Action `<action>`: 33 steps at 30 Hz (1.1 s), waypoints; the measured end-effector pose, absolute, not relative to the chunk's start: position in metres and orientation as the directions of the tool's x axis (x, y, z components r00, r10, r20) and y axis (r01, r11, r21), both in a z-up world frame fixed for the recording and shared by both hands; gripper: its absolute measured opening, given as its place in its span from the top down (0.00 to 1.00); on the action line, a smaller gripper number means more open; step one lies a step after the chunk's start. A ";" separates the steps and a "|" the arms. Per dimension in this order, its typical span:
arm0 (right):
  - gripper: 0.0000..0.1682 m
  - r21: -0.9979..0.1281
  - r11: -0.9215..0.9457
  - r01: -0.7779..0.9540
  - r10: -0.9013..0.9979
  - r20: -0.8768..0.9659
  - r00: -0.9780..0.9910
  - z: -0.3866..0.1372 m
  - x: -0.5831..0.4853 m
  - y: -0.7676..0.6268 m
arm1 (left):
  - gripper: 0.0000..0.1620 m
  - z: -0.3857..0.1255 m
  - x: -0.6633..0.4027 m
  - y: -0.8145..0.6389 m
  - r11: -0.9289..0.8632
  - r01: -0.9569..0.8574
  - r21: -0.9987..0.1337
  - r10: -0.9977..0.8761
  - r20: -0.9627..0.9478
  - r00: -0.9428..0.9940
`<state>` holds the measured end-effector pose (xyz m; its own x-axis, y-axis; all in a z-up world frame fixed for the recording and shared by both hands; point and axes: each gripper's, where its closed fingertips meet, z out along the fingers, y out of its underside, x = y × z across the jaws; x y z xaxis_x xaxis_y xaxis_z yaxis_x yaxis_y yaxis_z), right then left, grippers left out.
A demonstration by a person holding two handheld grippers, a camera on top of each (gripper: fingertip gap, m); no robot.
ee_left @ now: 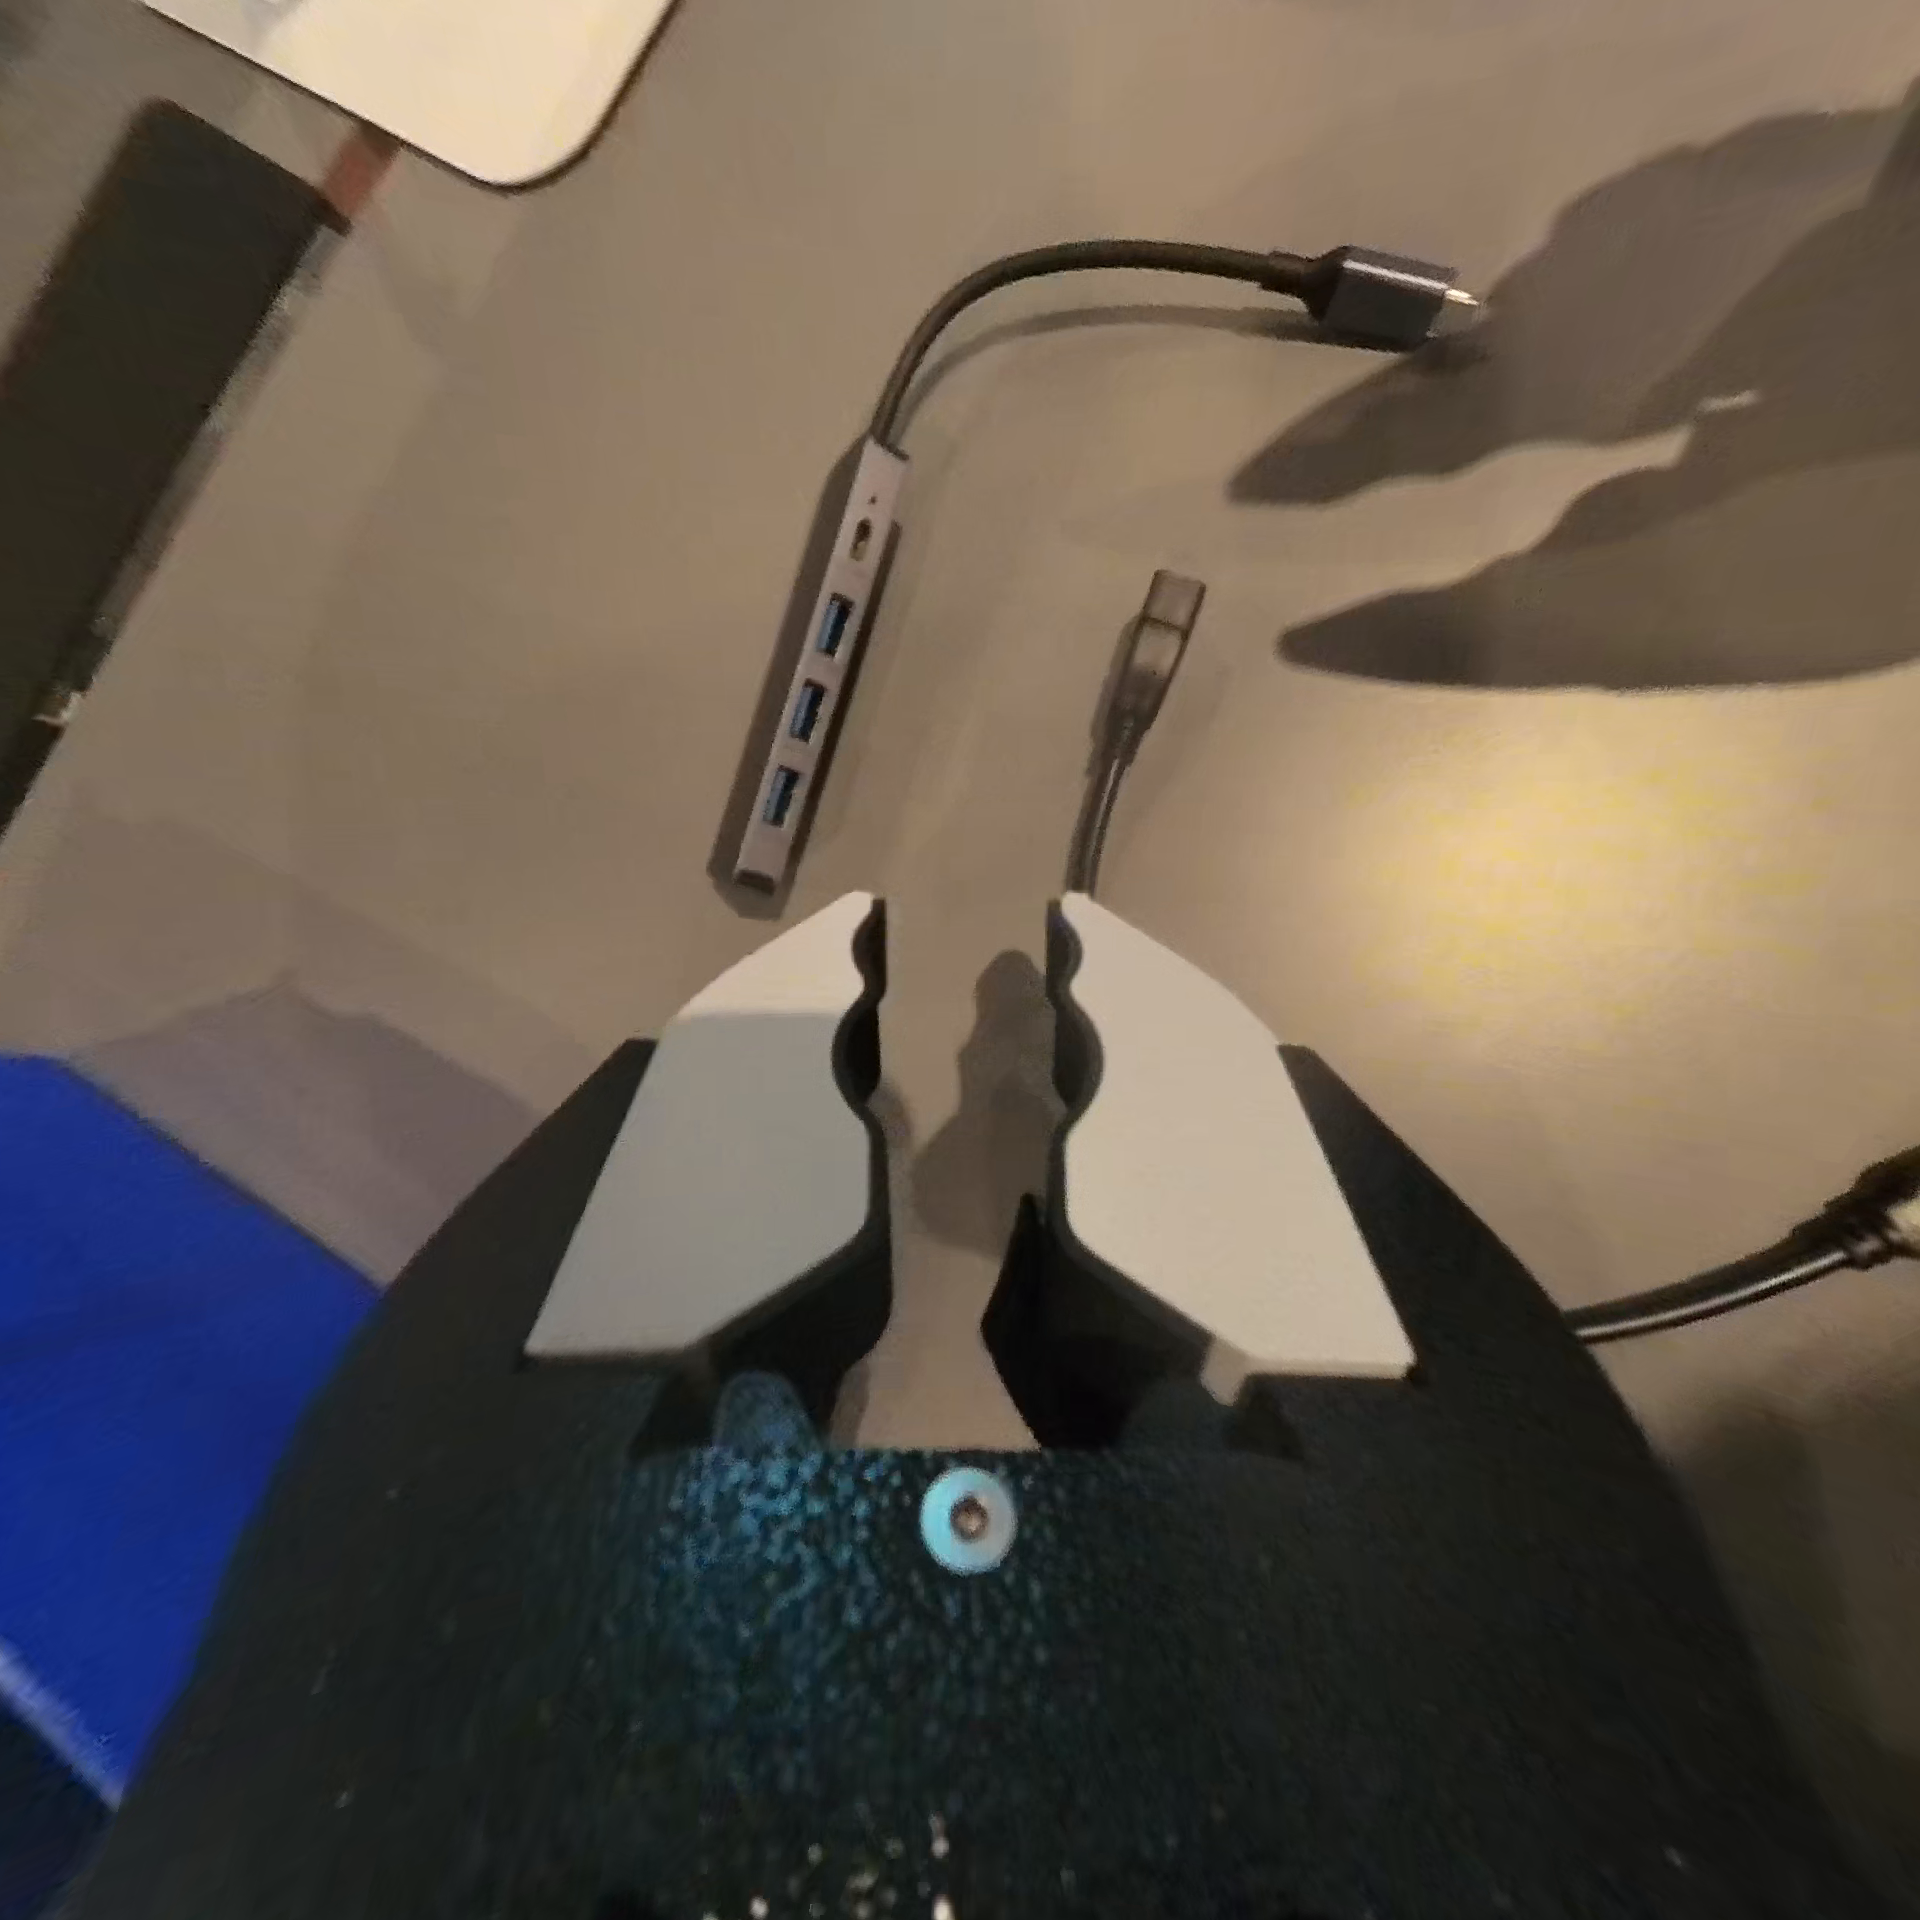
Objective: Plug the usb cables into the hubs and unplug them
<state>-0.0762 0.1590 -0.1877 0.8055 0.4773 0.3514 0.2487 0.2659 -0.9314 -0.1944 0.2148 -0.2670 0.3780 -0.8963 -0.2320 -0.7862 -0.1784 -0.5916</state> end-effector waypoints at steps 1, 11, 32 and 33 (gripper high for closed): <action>0.80 -0.931 0.267 0.249 0.477 0.352 0.805 -0.188 -0.076 0.159 | 0.82 -0.265 -0.198 0.215 -0.176 -0.777 -0.604 -0.890 -0.239 0.387; 0.80 -0.927 0.274 0.256 0.472 0.361 0.804 -0.187 -0.076 0.158 | 0.84 -0.252 -0.223 0.203 -0.127 -0.702 -0.701 -0.843 -0.297 0.449; 0.81 -0.926 0.270 0.265 0.476 0.368 0.799 -0.188 -0.077 0.159 | 0.77 -0.267 -0.180 0.052 0.366 -0.591 -0.719 -0.899 -0.110 -0.423; 0.81 -0.926 0.270 0.263 0.477 0.366 0.799 -0.188 -0.077 0.159 | 0.77 -0.271 -0.179 0.050 0.383 -0.602 -0.701 -0.889 -0.103 -0.446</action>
